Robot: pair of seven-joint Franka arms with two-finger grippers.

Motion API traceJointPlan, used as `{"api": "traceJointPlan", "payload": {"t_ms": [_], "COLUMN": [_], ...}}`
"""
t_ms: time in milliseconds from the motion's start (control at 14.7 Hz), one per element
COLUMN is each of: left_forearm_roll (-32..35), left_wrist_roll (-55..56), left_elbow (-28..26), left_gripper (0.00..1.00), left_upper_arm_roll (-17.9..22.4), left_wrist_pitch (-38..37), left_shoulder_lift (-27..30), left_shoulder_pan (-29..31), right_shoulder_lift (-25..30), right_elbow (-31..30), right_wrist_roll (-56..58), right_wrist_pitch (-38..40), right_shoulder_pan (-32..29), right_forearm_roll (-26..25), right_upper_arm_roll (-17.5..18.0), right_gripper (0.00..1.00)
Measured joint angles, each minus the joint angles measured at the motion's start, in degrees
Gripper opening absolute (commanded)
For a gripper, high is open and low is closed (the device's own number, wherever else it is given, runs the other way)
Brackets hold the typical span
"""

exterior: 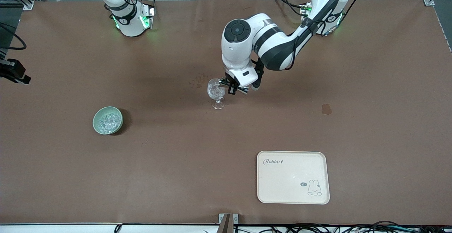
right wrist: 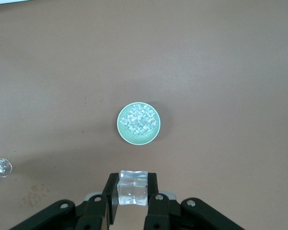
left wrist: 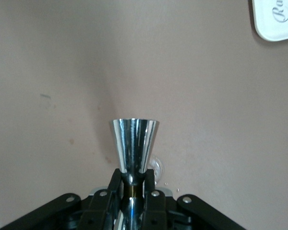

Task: Pour wine and add ice with both arms
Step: 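Hold the jigger tilted above the glass rim with the left gripper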

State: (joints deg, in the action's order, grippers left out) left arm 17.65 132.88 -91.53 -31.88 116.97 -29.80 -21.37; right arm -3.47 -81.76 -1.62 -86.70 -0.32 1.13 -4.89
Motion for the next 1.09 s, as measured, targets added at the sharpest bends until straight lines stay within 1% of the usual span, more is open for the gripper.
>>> {"api": "traceJointPlan", "payload": {"t_ms": [341, 1091], "left_forearm_roll": [0.8, 6.6], "left_wrist_roll": [0.0, 0.0], "left_elbow": [0.6, 1.5], "left_gripper": [0.01, 0.01], "left_upper_arm_roll": [0.0, -0.1], "left_wrist_pitch": [-0.1, -0.1], "left_shoulder_lift": [0.0, 0.0], "left_shoulder_pan": [0.0, -2.4], "right_shoulder_lift": [0.0, 0.0], "right_elbow": [0.0, 0.0], "right_wrist_roll": [0.0, 0.0], "right_wrist_pitch": [0.0, 0.0], "right_shoulder_pan": [0.0, 0.0], "right_forearm_roll": [0.0, 0.0], "right_upper_arm_roll": [0.0, 0.0], "right_gripper": [0.01, 0.01]}}
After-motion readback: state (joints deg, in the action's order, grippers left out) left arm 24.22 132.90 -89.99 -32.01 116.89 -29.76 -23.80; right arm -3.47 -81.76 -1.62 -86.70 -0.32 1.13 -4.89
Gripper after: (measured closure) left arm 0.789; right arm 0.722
